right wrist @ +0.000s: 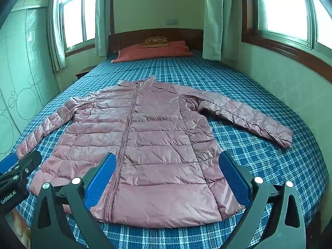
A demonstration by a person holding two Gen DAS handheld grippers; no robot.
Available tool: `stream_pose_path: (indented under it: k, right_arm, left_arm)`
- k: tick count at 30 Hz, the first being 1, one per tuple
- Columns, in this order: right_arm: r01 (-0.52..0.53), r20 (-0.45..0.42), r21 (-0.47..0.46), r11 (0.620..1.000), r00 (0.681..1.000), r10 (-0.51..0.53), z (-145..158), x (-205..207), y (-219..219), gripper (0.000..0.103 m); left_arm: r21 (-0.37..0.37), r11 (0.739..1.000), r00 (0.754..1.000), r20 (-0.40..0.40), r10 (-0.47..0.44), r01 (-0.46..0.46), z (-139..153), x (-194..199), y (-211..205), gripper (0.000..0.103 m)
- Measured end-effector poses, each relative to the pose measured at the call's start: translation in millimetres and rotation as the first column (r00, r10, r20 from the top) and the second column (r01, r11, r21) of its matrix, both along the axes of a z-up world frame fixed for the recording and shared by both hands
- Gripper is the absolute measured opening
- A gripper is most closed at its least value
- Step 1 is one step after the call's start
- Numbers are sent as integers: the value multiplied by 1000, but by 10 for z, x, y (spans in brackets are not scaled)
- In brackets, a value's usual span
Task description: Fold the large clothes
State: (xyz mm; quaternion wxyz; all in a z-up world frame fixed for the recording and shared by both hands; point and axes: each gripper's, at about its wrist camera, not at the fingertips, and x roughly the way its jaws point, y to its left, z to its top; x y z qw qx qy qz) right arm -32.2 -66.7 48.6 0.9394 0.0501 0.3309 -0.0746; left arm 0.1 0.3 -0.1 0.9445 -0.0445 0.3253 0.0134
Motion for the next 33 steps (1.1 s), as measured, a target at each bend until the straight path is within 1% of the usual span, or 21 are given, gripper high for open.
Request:
stream_pose_path:
  k: [4,6,7,12,33]
  right_arm:
    - [-1,-5,-4,1000,1000,1,-11,-5,-17,98]
    - [0,-6,-5,1000,1000,0,-9,-16,-31,98]
    - [-4,-9,-5,1000,1000,3,-58,20,44,98]
    - [-5,-10,-1,1000,1000,5,-90,25,73,98]
    - [-10,-16,-2,1000,1000,10,-100,9,47,98]
  left_arm:
    - [-1,1000,1000,3,2,-2,8,-18,4,101]
    - [-2,1000,1000,5,2,-2,-52,-39,-3,101]
    - [-1,1000,1000,-6,2,-2,-46,-18,-4,101]
    - [2,1000,1000,-19,-1,1,-35,8,2,101]
    - [5,1000,1000,-21,1,-1,-104,-37,-7,101]
